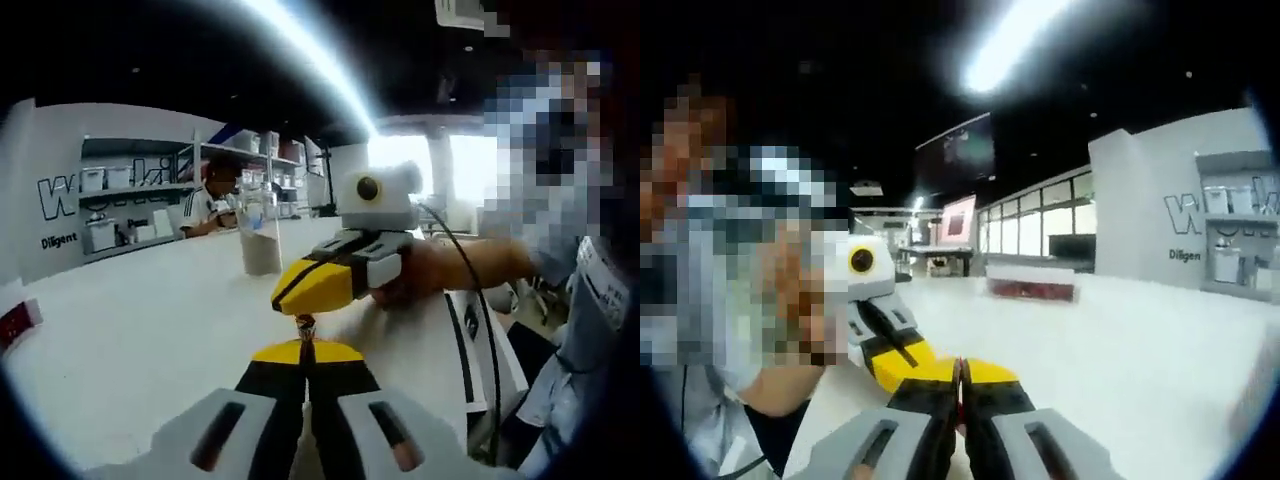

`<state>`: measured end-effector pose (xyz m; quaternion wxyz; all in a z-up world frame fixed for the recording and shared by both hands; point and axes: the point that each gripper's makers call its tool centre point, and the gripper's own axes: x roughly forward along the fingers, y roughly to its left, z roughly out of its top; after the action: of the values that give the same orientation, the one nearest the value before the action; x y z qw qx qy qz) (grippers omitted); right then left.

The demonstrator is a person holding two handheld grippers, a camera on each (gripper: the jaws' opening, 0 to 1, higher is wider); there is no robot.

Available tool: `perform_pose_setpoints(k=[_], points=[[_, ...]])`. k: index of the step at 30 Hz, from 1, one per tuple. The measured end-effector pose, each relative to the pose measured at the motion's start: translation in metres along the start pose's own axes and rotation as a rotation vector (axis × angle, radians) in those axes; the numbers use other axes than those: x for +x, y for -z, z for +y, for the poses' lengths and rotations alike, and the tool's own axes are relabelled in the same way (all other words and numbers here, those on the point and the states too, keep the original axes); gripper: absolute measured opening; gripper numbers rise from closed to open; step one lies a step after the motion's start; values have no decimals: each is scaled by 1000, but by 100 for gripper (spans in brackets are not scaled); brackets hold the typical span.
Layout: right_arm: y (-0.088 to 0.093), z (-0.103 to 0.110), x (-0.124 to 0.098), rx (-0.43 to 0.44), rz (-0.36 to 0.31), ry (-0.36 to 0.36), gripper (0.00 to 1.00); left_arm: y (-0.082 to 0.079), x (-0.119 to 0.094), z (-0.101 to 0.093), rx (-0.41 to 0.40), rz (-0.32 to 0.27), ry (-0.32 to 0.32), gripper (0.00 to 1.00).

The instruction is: Tear open the coffee pouch, take out the coffee, and pour the coffee from the pouch into the cup

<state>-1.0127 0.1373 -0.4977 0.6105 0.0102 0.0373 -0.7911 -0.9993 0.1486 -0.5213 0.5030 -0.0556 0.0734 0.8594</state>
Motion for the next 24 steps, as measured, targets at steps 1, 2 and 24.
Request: perform_pose_setpoints(k=[1, 2, 24], points=[[0, -2, 0, -4, -2, 9, 1, 0, 0, 0, 2, 0, -3, 2], [0, -3, 0, -2, -2, 10, 1, 0, 0, 0, 8, 2, -9, 2], [1, -21, -6, -62, 25, 142, 0, 6, 3, 5, -18, 40, -37, 1]])
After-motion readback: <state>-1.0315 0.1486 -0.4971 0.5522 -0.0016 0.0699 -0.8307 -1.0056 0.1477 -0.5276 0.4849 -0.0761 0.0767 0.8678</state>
